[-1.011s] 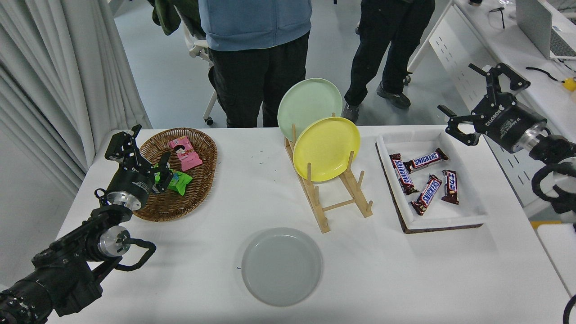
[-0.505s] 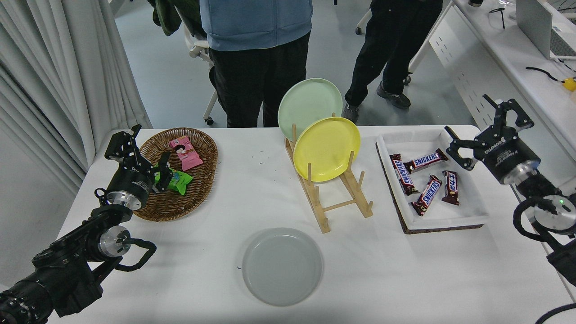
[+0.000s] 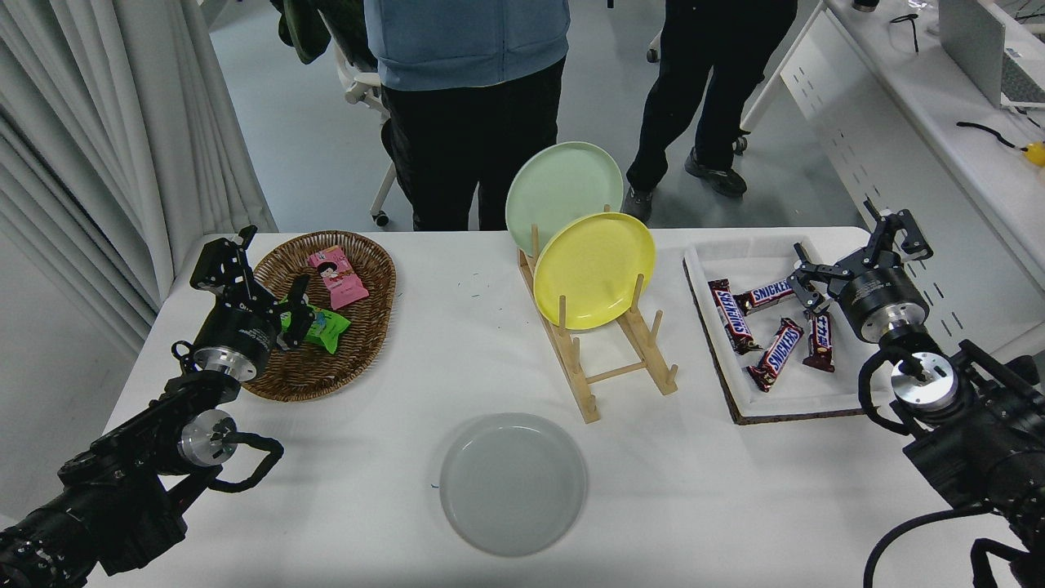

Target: Place the plate on the table

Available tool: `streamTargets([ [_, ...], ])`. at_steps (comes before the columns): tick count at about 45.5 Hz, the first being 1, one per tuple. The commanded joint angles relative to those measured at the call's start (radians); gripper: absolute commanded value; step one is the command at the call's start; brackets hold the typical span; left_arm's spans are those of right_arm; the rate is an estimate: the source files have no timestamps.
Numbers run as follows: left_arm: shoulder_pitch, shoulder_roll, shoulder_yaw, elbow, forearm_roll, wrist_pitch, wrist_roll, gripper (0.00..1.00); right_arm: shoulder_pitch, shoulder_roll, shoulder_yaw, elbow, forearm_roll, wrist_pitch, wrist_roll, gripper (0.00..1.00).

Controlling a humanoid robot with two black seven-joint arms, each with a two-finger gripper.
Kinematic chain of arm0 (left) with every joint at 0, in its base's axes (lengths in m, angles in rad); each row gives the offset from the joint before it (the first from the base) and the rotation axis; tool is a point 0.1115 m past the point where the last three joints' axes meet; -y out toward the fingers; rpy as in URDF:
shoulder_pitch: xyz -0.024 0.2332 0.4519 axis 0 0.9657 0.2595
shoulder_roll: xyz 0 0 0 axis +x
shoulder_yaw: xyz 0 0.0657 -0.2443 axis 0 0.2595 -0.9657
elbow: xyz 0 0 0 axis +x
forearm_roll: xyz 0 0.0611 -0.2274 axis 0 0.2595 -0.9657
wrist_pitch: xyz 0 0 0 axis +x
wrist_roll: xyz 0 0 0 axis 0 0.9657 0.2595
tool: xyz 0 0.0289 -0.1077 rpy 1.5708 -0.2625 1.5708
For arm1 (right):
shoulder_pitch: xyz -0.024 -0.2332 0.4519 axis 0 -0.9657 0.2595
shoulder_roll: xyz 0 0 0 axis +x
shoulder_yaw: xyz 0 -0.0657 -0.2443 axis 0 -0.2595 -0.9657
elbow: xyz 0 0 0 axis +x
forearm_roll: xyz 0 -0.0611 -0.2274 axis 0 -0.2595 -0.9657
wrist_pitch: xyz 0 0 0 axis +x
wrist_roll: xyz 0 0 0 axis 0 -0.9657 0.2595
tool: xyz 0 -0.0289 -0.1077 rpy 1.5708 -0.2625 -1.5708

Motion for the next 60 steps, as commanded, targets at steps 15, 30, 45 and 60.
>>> streamTargets([
  [15, 0.000, 0.001, 0.000, 0.000, 0.000, 0.000, 0.000, 1.00, -0.024, 0.062, -0.040, 0.003, 0.000, -0.026, 0.030, 1.00],
  [30, 0.000, 0.001, 0.000, 0.000, 0.000, 0.000, 0.000, 1.00, -0.148, 0.068, -0.015, 0.091, 0.000, 0.053, 0.033, 1.00],
  [45, 0.000, 0.001, 0.000, 0.000, 0.000, 0.000, 0.000, 1.00, -0.182, 0.123, 0.088, 0.092, -0.014, 0.050, 0.052, 1.00],
  [60, 0.000, 0.001, 0.000, 0.000, 0.000, 0.000, 0.000, 1.00, -0.205, 0.102, 0.074, 0.128, -0.018, 0.066, 0.060, 1.00],
])
